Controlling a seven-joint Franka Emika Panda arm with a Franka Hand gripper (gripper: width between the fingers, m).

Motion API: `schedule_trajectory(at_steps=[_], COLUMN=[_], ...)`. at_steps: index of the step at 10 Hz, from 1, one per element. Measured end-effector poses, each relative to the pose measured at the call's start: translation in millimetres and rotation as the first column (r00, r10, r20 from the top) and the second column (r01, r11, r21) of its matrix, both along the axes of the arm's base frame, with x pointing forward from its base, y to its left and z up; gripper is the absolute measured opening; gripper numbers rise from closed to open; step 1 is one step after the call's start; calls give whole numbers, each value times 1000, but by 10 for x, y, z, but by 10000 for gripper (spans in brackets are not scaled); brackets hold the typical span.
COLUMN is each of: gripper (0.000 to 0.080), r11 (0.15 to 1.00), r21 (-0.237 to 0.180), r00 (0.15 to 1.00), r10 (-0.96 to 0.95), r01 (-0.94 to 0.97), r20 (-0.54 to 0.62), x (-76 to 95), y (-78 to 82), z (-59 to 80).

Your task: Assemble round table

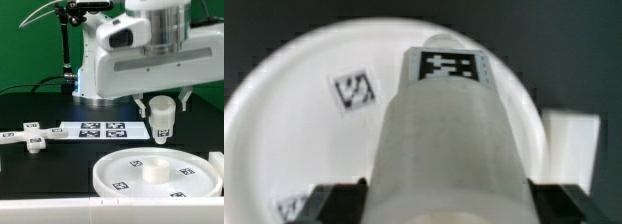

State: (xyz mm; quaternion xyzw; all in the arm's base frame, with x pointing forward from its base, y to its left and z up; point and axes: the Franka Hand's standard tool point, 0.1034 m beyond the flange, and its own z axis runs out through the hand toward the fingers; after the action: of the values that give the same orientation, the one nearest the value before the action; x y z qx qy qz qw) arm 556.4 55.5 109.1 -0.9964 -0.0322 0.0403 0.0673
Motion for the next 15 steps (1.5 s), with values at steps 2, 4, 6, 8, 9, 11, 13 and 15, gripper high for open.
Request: schedule_trajectory(at_steps=[2, 4, 6, 8, 9, 11, 13, 15], gripper=[410, 410, 410, 410, 410, 411, 412, 412], r11=[999, 999, 999, 999, 999, 996, 972, 970], r21=[-5, -25, -41, -42, -42, -59, -118, -120], r00=[990, 962, 944, 945, 945, 941, 910, 908], r10=[-31, -22, 31, 37, 37, 81, 234, 242], r01=[32, 30, -18, -25, -24, -66, -205, -213], r20=[139, 272, 328, 325, 325, 330, 341, 341], x=[85, 154, 202, 205, 204, 214, 301, 315], y=[-32, -64, -67, -70, -71, -66, -60, -59], z=[-10, 10, 209, 195, 193, 180, 135, 123])
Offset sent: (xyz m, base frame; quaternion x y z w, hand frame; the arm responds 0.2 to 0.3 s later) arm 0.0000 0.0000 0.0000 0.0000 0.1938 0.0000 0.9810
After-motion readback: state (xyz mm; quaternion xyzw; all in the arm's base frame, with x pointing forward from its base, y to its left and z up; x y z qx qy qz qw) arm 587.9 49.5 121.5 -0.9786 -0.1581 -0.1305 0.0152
